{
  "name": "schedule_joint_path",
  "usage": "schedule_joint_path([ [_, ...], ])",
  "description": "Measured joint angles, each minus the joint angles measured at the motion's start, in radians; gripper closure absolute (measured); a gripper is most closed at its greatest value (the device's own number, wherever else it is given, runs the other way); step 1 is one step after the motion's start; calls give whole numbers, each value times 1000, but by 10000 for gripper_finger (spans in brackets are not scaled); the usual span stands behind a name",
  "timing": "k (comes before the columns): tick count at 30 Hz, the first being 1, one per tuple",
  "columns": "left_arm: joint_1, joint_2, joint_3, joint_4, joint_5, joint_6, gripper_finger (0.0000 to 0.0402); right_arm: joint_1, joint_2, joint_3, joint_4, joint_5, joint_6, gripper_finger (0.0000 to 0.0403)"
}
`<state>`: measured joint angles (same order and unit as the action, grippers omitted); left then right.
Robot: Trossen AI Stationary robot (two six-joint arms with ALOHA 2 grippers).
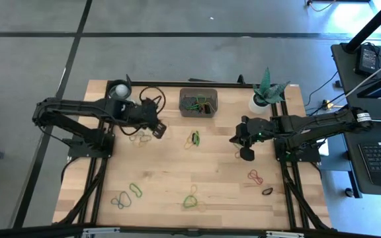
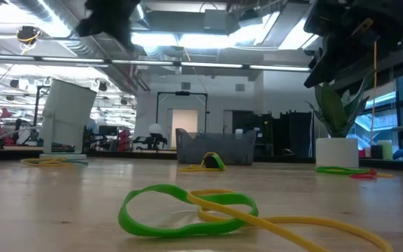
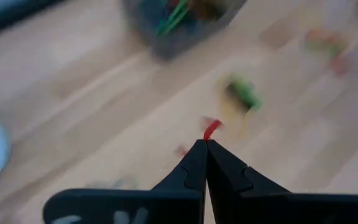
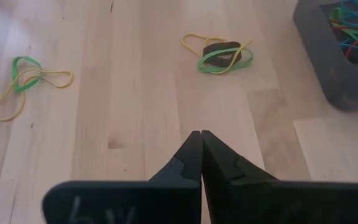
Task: Pick and place rubber bands into bin
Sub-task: Put the red rubber band into the bin
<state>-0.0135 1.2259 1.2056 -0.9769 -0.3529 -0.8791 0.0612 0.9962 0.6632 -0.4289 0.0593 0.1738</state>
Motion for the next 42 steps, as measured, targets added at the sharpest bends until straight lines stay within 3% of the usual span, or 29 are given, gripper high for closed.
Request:
schedule_joint_path([
  [6, 21, 10, 43, 349, -33, 242, 399, 0, 0, 0, -10, 0, 0, 401],
  [10, 86, 63, 118, 444, -14, 372, 399, 0, 0, 0, -10, 0, 0, 401],
  [24, 394, 493, 498, 372, 315, 769, 398, 0, 0, 0, -11, 0, 59, 401],
  [31, 482, 654, 524, 266, 377, 871, 398, 0, 0, 0, -10, 4, 112, 401],
  [36, 518, 718, 525, 150, 345, 923, 398, 0, 0, 1, -10, 53, 144, 401],
  [42, 541, 807, 526, 158, 310, 970, 398, 0, 0, 1, -10, 140, 166, 401],
])
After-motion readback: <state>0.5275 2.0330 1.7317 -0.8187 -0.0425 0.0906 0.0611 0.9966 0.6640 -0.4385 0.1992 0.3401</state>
